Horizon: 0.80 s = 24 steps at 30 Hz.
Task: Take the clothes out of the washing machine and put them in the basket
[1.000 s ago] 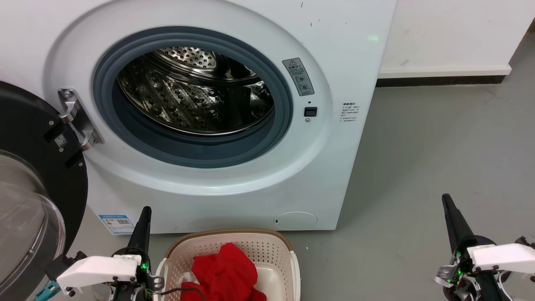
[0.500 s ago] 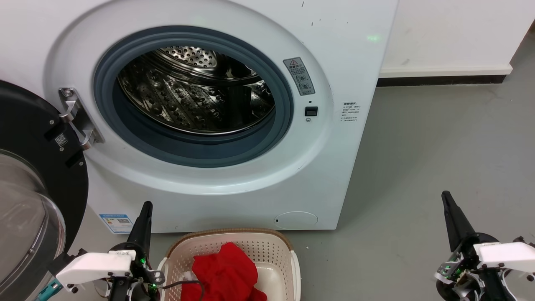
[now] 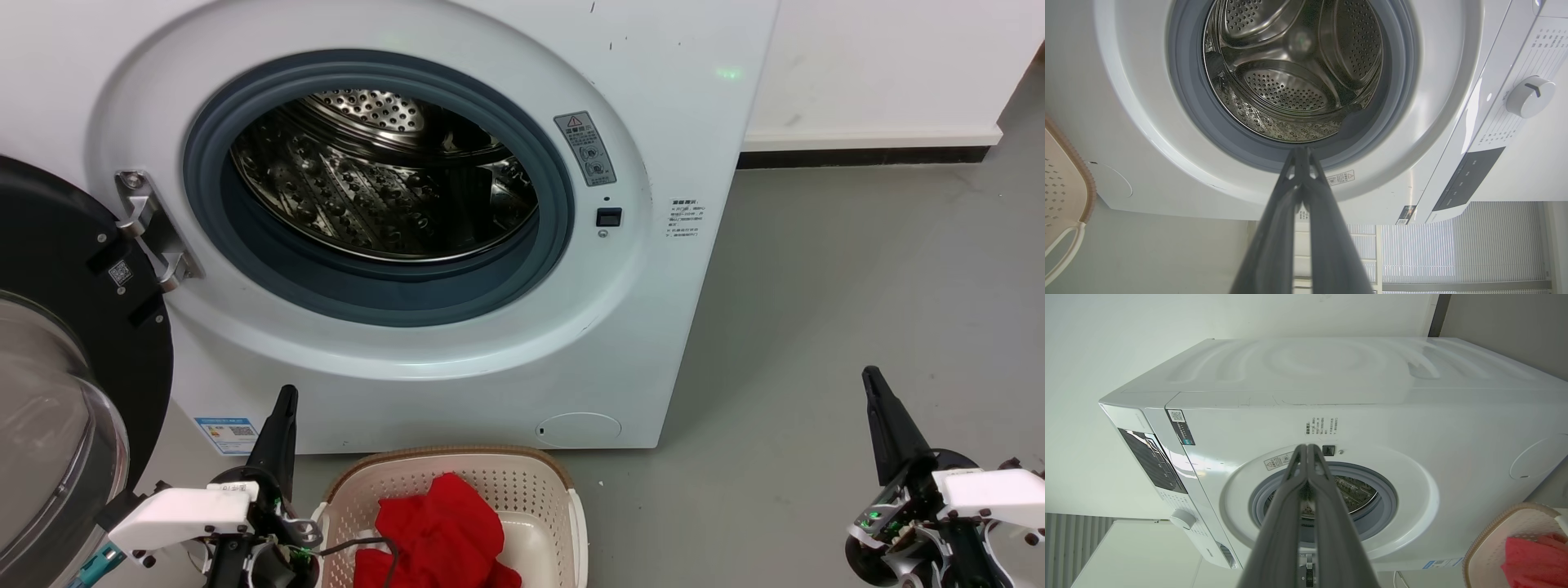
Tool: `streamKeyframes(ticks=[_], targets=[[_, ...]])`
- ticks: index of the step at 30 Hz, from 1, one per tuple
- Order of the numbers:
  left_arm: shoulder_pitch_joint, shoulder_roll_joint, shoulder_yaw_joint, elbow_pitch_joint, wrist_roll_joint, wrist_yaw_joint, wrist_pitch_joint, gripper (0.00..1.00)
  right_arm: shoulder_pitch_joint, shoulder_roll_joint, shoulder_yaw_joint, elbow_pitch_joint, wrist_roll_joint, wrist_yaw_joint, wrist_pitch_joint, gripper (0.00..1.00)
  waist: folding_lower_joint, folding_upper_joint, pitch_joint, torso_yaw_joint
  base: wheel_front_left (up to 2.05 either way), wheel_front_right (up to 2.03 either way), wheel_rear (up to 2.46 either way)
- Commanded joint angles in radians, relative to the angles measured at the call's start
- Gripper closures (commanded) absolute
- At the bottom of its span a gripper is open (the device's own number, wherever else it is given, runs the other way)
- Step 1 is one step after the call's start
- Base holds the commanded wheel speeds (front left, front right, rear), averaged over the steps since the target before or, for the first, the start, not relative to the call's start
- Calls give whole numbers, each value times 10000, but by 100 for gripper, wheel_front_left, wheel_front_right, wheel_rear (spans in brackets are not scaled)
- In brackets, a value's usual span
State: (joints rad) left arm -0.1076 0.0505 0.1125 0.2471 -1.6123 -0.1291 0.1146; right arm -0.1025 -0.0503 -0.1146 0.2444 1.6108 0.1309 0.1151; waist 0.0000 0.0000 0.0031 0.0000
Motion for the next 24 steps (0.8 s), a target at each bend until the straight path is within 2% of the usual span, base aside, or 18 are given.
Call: streamKeyframes(ticks=[1,24], targets=[[-52,-6,41,-1,-9,-35,31,100,-129,-2,-10,20,27,-3,26,100,0,0,0,0,0,0,0],[-51,-6,41,-3,-5,-36,29,100,-130,-1,-10,19,25,-3,27,100,0,0,0,0,0,0,0]])
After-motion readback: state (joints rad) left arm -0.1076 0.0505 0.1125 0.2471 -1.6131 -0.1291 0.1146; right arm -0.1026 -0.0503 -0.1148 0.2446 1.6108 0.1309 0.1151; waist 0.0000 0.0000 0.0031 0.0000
